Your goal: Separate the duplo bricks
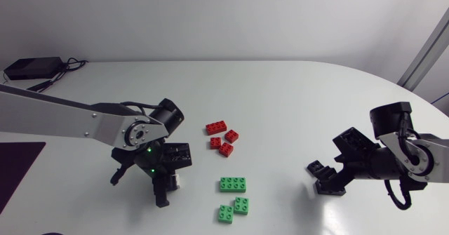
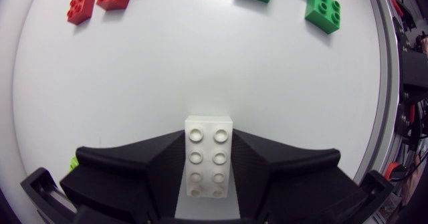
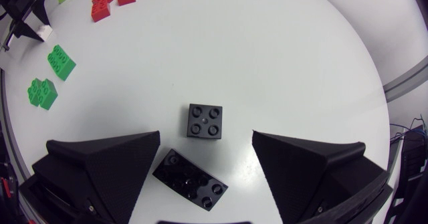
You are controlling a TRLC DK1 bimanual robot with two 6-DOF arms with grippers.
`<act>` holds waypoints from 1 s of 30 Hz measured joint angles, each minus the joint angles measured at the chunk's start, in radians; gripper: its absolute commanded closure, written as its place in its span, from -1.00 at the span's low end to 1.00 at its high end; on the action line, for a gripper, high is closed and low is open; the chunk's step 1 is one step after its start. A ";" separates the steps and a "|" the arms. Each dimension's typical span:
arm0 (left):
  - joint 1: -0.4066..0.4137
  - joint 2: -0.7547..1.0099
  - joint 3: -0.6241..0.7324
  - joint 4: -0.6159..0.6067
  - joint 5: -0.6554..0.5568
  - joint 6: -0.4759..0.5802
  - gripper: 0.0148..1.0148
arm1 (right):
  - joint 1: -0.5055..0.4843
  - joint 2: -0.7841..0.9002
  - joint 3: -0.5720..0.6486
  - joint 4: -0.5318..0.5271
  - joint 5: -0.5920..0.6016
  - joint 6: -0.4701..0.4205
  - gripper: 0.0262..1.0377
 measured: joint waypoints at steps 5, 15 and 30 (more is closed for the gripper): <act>-0.058 -0.010 0.000 -0.001 0.001 -0.035 0.57 | 0.000 -0.019 -0.010 -0.003 -0.010 0.000 -0.91; -0.114 -0.014 -0.001 0.008 0.027 -0.093 0.17 | 0.034 -0.066 -0.040 -0.026 -0.010 0.001 -0.91; -0.056 -0.099 -0.052 0.006 0.039 -0.127 -0.95 | 0.100 -0.254 -0.042 -0.174 -0.010 0.050 -0.91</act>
